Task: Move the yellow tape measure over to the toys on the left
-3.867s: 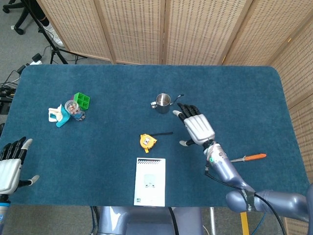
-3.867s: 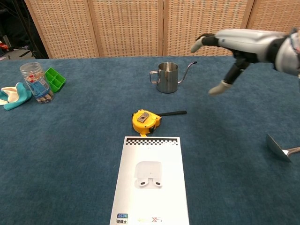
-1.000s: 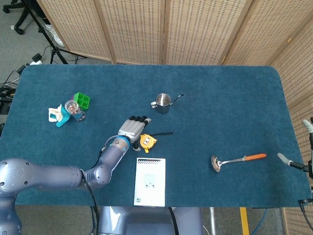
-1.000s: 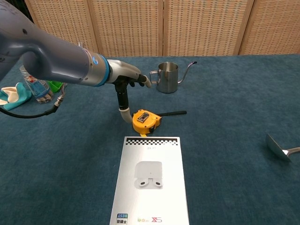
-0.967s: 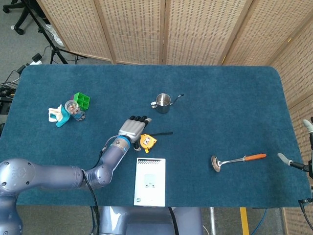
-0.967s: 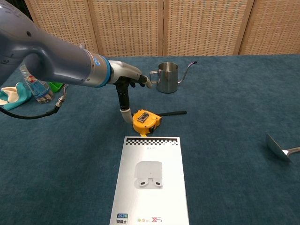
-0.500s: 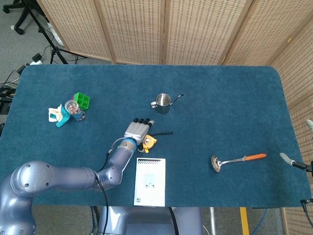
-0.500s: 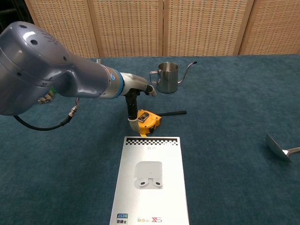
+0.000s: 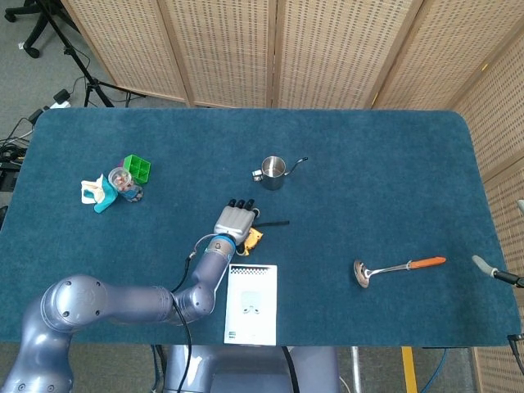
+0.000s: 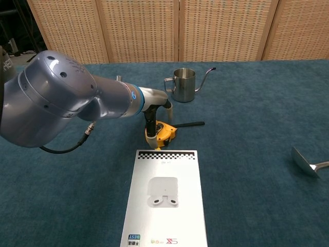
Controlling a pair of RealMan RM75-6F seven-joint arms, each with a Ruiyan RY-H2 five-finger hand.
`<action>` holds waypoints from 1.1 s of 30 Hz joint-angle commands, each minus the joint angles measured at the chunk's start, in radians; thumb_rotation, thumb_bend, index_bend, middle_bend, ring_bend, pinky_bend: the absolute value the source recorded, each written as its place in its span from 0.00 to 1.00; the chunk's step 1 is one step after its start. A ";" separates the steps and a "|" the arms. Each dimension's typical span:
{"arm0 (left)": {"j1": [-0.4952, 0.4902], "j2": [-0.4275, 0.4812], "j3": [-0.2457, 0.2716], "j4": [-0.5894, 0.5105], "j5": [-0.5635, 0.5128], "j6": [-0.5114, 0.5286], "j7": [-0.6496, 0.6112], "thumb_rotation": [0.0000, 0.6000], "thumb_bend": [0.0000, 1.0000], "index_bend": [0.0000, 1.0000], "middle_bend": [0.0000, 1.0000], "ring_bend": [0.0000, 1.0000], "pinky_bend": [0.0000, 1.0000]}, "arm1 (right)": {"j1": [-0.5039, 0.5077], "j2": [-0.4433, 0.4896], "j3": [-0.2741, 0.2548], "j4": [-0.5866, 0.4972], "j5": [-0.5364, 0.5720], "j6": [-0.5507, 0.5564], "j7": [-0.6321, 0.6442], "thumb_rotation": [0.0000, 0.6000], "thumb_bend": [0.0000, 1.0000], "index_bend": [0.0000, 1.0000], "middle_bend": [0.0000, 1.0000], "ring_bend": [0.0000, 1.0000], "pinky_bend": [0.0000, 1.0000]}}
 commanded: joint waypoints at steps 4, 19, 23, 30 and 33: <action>0.018 -0.023 -0.020 0.003 0.035 0.044 0.014 1.00 0.16 0.39 0.08 0.09 0.10 | -0.002 -0.002 0.003 0.001 -0.005 -0.001 0.000 1.00 0.00 0.06 0.00 0.00 0.00; 0.071 -0.089 -0.024 0.044 0.176 0.159 0.043 1.00 0.35 0.71 0.35 0.34 0.34 | -0.006 -0.002 0.012 -0.001 -0.007 -0.006 0.003 1.00 0.00 0.06 0.00 0.00 0.00; 0.096 -0.107 -0.033 0.061 0.230 0.175 0.029 1.00 0.39 0.78 0.41 0.44 0.43 | -0.006 -0.003 0.013 -0.002 -0.010 -0.006 0.002 1.00 0.00 0.06 0.00 0.00 0.00; 0.133 -0.098 -0.054 0.055 0.276 0.176 0.043 1.00 0.39 0.80 0.46 0.48 0.46 | -0.007 -0.002 0.015 -0.002 -0.012 -0.010 0.001 1.00 0.00 0.06 0.00 0.00 0.00; 0.152 -0.081 -0.061 0.033 0.292 0.181 0.046 1.00 0.39 0.80 0.46 0.48 0.46 | -0.006 -0.003 0.015 -0.003 -0.014 -0.012 -0.003 1.00 0.00 0.06 0.00 0.00 0.00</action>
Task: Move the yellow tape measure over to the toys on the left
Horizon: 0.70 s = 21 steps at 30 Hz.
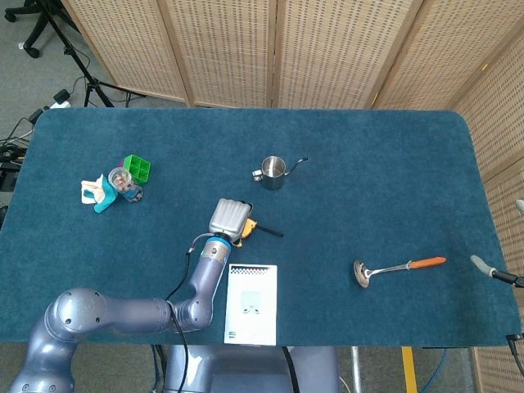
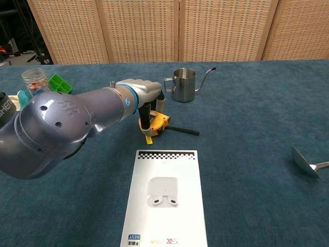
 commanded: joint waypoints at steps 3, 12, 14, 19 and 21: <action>0.035 0.047 -0.012 -0.052 0.023 0.005 -0.001 1.00 0.39 0.80 0.46 0.48 0.46 | 0.001 0.000 -0.001 -0.005 -0.003 -0.002 -0.009 1.00 0.00 0.06 0.00 0.00 0.00; 0.106 0.185 -0.008 -0.176 0.038 0.006 -0.004 1.00 0.40 0.80 0.46 0.48 0.46 | 0.004 0.000 -0.003 -0.016 -0.009 -0.010 -0.030 1.00 0.00 0.06 0.00 0.00 0.00; 0.119 0.206 -0.001 -0.184 0.040 0.004 -0.006 1.00 0.40 0.80 0.46 0.48 0.46 | 0.005 0.001 -0.005 -0.018 -0.011 -0.011 -0.034 1.00 0.00 0.06 0.00 0.00 0.00; 0.155 0.253 0.021 -0.176 0.049 -0.009 -0.016 1.00 0.40 0.80 0.46 0.48 0.46 | 0.005 0.001 -0.008 -0.028 -0.021 -0.004 -0.052 1.00 0.00 0.06 0.00 0.00 0.00; 0.169 0.267 0.025 -0.163 0.058 -0.021 -0.029 1.00 0.40 0.80 0.46 0.48 0.46 | 0.005 0.000 -0.009 -0.033 -0.024 -0.002 -0.058 1.00 0.00 0.06 0.00 0.00 0.00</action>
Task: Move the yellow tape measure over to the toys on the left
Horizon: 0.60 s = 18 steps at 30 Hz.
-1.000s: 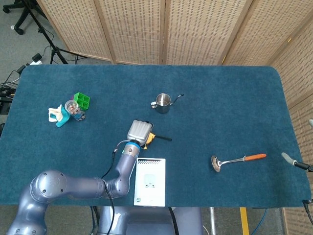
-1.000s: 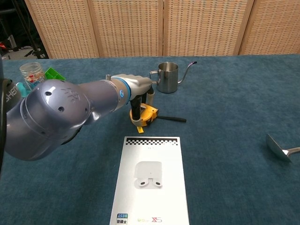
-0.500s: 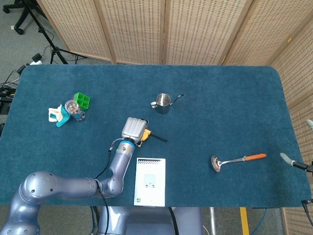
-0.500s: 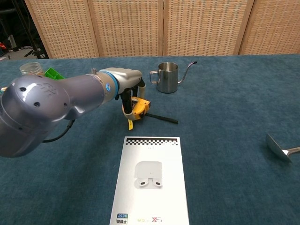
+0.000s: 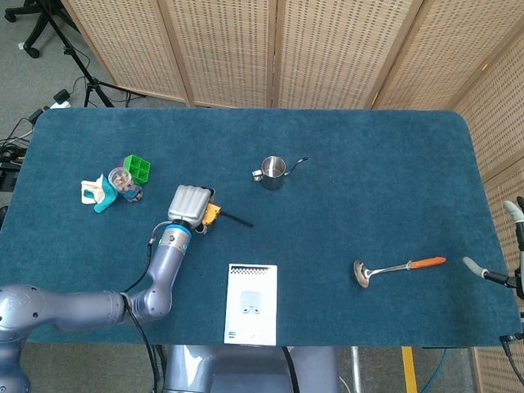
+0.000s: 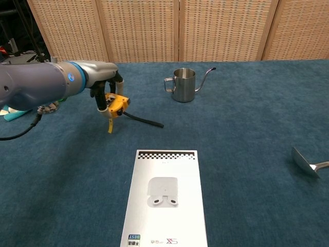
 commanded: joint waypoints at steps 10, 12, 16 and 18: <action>0.046 -0.008 -0.003 0.212 0.034 -0.096 -0.069 1.00 0.40 0.80 0.46 0.48 0.46 | 0.002 -0.003 -0.002 -0.004 0.000 -0.005 -0.014 1.00 0.00 0.06 0.00 0.00 0.00; 0.047 -0.020 -0.010 0.249 0.039 -0.109 -0.080 1.00 0.40 0.80 0.46 0.48 0.46 | 0.003 -0.003 -0.002 -0.003 0.001 -0.007 -0.013 1.00 0.00 0.06 0.00 0.00 0.00; 0.052 -0.059 -0.027 0.355 0.052 -0.152 -0.114 1.00 0.40 0.80 0.46 0.48 0.46 | 0.005 -0.005 -0.002 0.002 0.003 -0.014 -0.010 1.00 0.00 0.06 0.00 0.00 0.00; 0.055 -0.075 -0.029 0.391 0.064 -0.166 -0.122 1.00 0.40 0.80 0.46 0.48 0.46 | 0.005 -0.006 -0.001 0.002 0.002 -0.011 -0.009 1.00 0.00 0.06 0.00 0.00 0.00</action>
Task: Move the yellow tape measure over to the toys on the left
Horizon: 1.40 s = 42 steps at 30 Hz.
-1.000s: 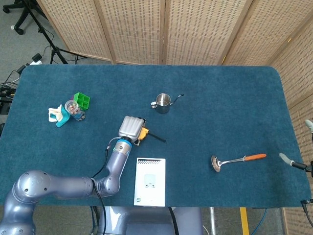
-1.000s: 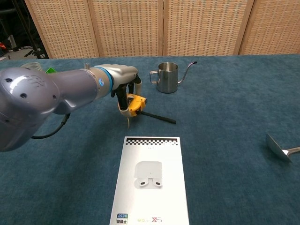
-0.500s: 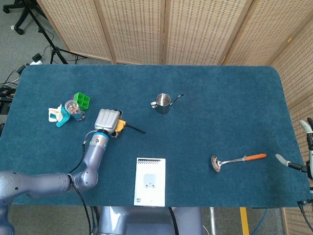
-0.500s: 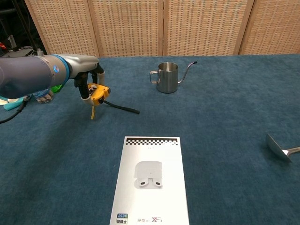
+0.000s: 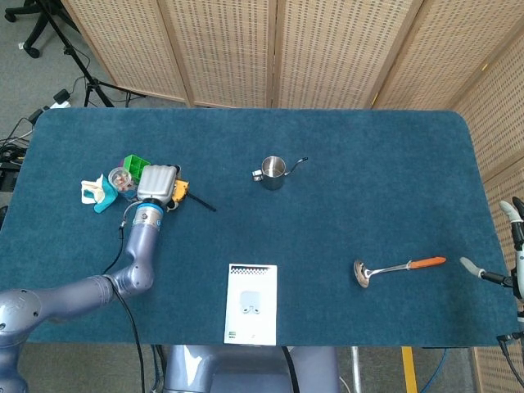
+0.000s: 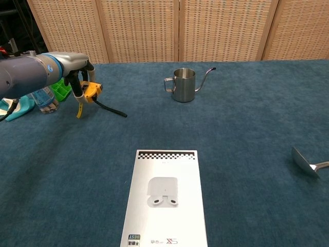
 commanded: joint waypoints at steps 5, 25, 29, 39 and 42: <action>0.015 -0.054 -0.013 0.105 0.043 -0.054 -0.033 1.00 0.40 0.80 0.46 0.48 0.46 | -0.001 -0.001 0.001 0.001 -0.002 0.003 0.004 1.00 0.00 0.06 0.00 0.00 0.00; 0.057 -0.041 -0.012 0.114 0.045 -0.066 0.045 1.00 0.28 0.34 0.00 0.00 0.12 | 0.000 -0.007 0.000 0.006 -0.012 0.010 0.012 1.00 0.00 0.06 0.00 0.00 0.00; 0.061 -0.031 -0.013 0.101 0.039 -0.073 0.056 1.00 0.25 0.24 0.00 0.00 0.02 | 0.000 -0.008 0.000 0.005 -0.010 0.010 0.010 1.00 0.00 0.06 0.00 0.00 0.00; 0.072 -0.027 -0.022 0.096 0.083 -0.050 0.036 1.00 0.22 0.16 0.00 0.00 0.00 | 0.001 -0.009 0.000 0.007 -0.009 0.007 0.011 1.00 0.00 0.06 0.00 0.00 0.00; 0.077 -0.023 -0.037 0.083 0.114 -0.038 0.001 1.00 0.22 0.15 0.00 0.00 0.00 | 0.002 -0.010 0.001 0.006 -0.009 0.007 0.009 1.00 0.00 0.06 0.00 0.00 0.00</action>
